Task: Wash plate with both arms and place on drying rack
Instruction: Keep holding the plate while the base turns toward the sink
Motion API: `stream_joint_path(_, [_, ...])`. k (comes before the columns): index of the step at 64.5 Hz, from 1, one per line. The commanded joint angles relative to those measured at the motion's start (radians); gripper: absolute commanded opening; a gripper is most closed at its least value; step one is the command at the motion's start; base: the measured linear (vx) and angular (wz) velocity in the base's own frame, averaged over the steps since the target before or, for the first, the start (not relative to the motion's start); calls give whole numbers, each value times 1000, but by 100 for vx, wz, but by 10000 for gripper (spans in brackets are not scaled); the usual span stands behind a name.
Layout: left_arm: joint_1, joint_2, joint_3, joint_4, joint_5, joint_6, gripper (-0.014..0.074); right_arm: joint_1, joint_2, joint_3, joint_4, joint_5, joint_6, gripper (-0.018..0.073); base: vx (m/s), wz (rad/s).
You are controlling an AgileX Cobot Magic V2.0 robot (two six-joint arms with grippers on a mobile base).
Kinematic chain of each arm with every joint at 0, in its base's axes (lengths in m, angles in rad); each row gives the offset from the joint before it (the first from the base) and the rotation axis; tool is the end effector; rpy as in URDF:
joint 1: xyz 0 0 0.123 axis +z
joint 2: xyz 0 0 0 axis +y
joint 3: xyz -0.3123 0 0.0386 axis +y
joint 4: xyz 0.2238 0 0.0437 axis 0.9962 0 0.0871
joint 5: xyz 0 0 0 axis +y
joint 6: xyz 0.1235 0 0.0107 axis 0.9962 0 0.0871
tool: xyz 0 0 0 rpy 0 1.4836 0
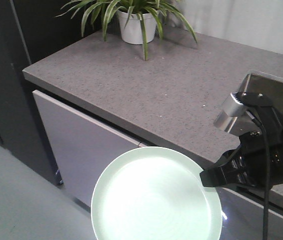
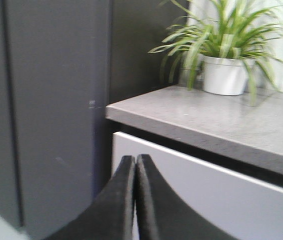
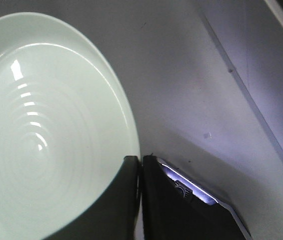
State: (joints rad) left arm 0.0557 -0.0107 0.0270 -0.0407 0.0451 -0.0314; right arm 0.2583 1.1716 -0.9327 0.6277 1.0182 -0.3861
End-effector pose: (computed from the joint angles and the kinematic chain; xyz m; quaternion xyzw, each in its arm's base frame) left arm 0.0357 0.0018 0.2014 -0.0439 0.6965 -0.0065 0.7162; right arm 0.1710 0.1093 0.3210 -0.1942 0.9179 0.2771 0.2075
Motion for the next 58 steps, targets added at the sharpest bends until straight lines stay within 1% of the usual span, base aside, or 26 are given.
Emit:
stream_joint_path(1, [-4,-13,-26,-1,-74,-3,-6,-3,-21,-26,42,-28,-11,-4,11,-41])
stream_joint_path(58, [-4,-13,-26,-1,-74,-3,-6,-3,-21,-26,42,-28,-11,-4,10,-38])
